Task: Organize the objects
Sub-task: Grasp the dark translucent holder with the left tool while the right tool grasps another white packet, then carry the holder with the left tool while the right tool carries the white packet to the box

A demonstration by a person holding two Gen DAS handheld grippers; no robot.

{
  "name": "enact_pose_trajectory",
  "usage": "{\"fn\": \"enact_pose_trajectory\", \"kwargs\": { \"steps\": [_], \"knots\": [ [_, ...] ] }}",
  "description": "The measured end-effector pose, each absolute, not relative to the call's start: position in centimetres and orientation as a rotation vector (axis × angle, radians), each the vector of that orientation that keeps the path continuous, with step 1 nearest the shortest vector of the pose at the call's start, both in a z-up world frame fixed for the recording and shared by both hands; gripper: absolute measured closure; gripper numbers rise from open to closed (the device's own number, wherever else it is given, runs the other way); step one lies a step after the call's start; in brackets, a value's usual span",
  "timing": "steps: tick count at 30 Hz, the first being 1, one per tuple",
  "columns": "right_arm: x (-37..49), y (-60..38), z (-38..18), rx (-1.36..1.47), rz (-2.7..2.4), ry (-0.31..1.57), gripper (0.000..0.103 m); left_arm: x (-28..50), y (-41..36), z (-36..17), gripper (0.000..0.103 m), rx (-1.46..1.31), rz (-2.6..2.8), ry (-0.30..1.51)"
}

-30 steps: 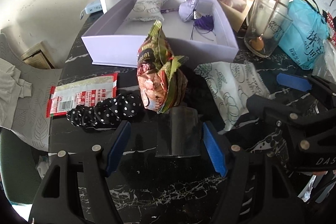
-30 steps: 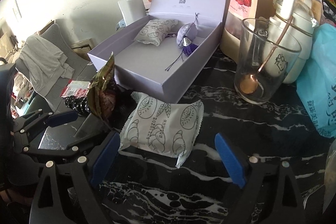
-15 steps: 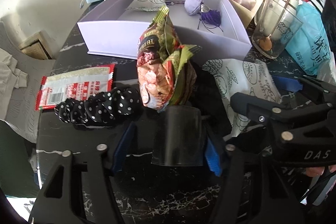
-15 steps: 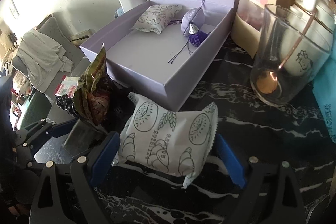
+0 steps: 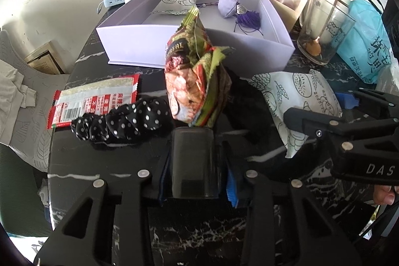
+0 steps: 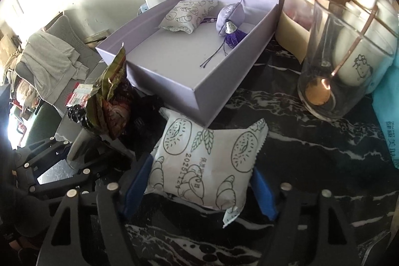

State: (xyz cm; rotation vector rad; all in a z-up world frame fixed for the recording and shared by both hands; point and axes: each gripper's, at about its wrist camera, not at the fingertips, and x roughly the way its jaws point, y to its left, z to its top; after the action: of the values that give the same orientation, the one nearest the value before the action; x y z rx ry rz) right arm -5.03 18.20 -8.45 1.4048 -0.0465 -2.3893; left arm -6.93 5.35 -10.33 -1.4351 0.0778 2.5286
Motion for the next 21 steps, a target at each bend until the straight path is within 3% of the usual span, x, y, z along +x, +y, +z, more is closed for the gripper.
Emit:
{"fn": "enact_pose_trajectory", "kwargs": {
  "steps": [21],
  "knots": [
    [2.4,19.3,-8.1,1.389,-2.374,0.018,0.031,-0.2,4.4,-10.0,0.069,-1.423,2.523,0.081]
  ]
}}
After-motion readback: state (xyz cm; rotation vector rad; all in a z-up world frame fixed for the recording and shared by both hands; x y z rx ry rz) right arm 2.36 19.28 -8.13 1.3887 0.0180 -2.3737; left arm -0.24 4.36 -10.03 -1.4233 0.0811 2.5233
